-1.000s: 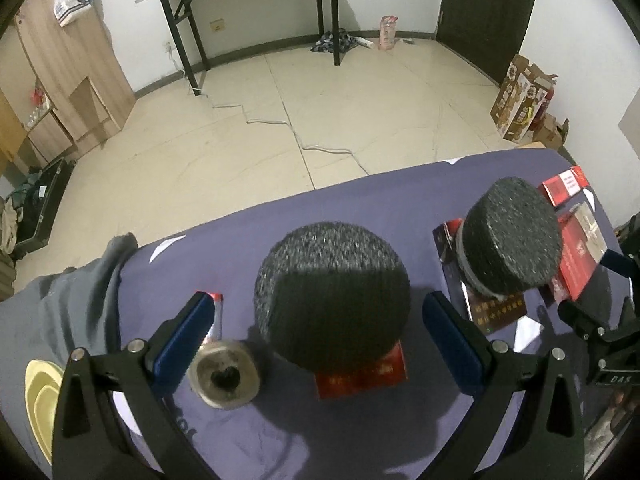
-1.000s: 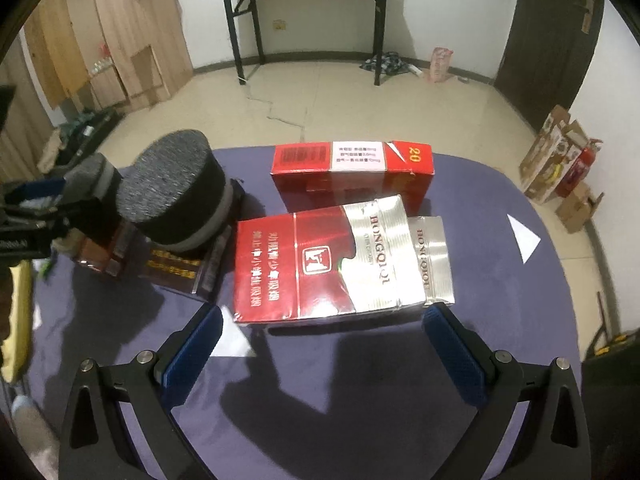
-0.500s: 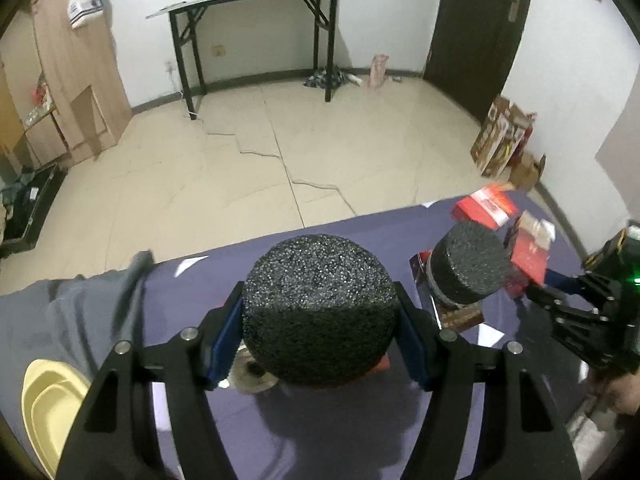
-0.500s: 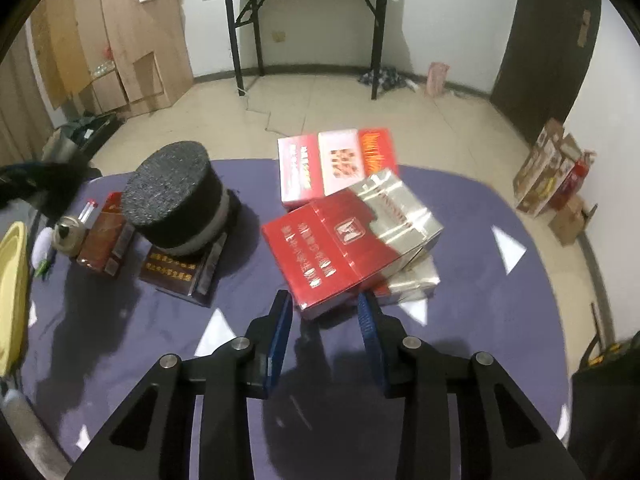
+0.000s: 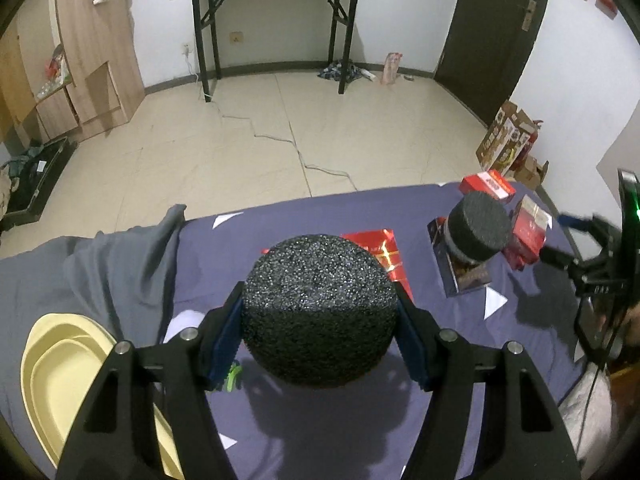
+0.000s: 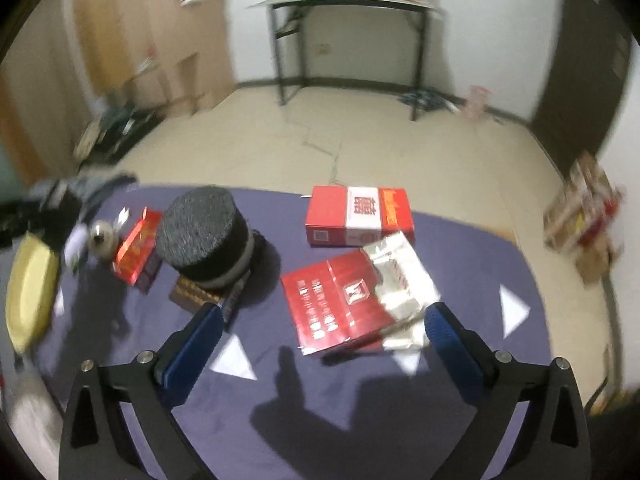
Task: Organize rigid objects
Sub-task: 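Carry the foam cylinder and red pack into the yellow tray with both tools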
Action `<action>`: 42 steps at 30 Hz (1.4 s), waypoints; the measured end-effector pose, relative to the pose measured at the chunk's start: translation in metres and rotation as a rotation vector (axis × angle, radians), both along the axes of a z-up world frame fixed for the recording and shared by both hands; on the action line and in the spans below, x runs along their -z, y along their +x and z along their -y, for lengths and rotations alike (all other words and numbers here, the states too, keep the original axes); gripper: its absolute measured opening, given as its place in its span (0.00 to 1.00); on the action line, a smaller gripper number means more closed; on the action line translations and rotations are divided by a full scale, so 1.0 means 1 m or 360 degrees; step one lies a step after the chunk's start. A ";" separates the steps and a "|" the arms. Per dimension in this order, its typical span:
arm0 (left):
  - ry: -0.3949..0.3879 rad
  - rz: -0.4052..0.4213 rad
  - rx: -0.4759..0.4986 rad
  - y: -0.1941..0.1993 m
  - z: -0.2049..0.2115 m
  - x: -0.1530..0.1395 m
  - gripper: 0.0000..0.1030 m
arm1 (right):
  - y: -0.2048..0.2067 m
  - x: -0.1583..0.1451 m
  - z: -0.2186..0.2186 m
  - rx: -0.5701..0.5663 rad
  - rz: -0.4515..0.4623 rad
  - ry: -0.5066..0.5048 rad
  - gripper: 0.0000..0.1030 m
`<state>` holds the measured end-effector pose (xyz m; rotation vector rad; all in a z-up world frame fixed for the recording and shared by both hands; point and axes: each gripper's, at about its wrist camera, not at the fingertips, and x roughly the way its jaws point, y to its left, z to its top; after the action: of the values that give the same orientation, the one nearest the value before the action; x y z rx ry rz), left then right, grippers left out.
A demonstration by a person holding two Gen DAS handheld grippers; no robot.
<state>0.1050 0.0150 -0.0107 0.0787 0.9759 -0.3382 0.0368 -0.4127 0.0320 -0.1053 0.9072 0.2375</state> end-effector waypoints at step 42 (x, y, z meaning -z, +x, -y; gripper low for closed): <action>0.0018 -0.0036 -0.0032 -0.023 -0.016 0.008 0.67 | 0.039 0.014 0.046 -0.0340 0.0013 -0.0078 0.90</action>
<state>0.0821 0.0312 -0.0189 0.0753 1.0004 -0.3158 0.0762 -0.4589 0.0184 -0.2492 0.8945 0.4132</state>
